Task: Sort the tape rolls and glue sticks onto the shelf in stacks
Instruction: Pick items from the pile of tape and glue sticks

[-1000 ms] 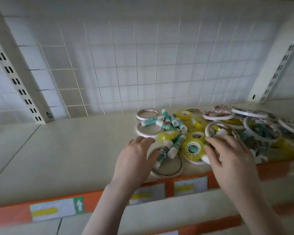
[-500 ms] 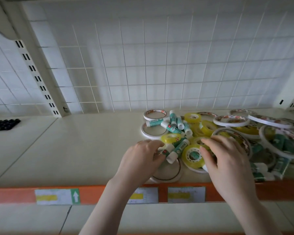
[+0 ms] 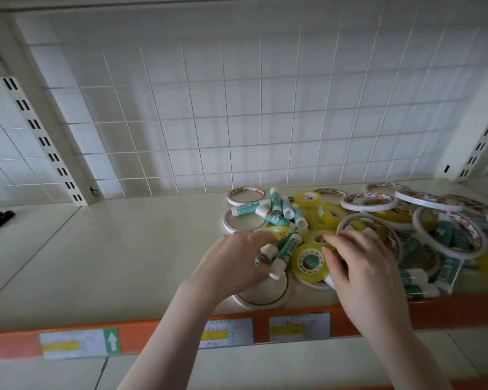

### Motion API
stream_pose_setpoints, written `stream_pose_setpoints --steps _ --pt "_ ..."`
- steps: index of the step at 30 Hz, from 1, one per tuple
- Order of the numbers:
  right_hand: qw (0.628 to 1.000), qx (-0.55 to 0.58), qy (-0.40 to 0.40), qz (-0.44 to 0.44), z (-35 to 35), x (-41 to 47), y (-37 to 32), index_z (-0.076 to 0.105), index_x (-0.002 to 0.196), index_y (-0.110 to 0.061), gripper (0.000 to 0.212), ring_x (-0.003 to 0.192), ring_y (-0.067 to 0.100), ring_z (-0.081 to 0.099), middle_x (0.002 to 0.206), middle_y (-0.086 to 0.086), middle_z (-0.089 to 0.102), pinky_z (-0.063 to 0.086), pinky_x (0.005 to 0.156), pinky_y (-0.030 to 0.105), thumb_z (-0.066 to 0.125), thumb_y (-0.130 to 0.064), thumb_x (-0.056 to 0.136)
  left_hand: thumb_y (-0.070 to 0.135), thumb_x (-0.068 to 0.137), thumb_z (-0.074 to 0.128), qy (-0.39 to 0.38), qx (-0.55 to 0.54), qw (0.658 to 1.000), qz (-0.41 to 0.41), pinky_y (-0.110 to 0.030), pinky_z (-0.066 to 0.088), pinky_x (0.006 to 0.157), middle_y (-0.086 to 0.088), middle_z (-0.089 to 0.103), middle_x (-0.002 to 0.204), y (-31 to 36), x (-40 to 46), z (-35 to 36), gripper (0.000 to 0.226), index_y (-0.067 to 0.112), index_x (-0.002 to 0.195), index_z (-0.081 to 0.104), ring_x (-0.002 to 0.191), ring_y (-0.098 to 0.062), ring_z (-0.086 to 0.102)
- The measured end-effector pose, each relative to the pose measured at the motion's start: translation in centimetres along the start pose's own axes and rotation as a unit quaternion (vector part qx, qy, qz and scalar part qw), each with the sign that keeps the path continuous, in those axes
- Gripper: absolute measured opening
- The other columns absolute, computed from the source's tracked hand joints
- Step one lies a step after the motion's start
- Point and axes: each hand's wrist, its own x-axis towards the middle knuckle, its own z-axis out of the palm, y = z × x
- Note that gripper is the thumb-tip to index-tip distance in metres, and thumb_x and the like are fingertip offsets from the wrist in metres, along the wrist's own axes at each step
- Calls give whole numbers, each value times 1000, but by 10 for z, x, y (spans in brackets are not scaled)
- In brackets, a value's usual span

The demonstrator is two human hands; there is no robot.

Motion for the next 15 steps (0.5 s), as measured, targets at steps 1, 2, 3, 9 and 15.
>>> stream_pose_setpoints --steps 1,2,3,9,15 --pt "1000 3 -4 -2 1 0 0 70 98 -5 22 86 29 61 92 9 66 51 72 39 65 -15 79 33 81 64 3 -1 1000 1 -31 47 79 6 60 105 -1 0 1 39 36 118 55 89 -17 57" --pt "1000 4 -6 -5 2 1 0 70 98 -6 21 86 28 60 92 8 66 51 72 39 65 -15 80 33 80 65 9 -3 1000 2 -30 46 77 6 59 104 -1 0 1 38 35 117 55 87 -16 56" --pt "1000 5 -7 -10 3 3 -1 70 98 -6 21 85 28 60 91 8 66 51 72 39 66 -15 79 32 80 65 17 -7 1000 3 -28 45 76 7 58 102 -2 -1 2 37 34 115 54 83 -14 54" --pt "998 23 -28 -58 6 12 -5 71 98 -7 22 86 27 63 90 4 68 52 75 39 65 -17 79 20 78 64 95 -65 993 -17 -32 48 72 10 58 92 -7 -7 -3 32 27 106 50 78 -15 57" --pt "976 58 -113 -179 9 16 -19 72 97 -16 23 89 16 61 94 -5 67 53 77 33 63 -26 79 17 79 61 185 -111 975 -45 -31 48 68 9 60 81 -17 -17 -6 23 24 99 51 72 -14 59"
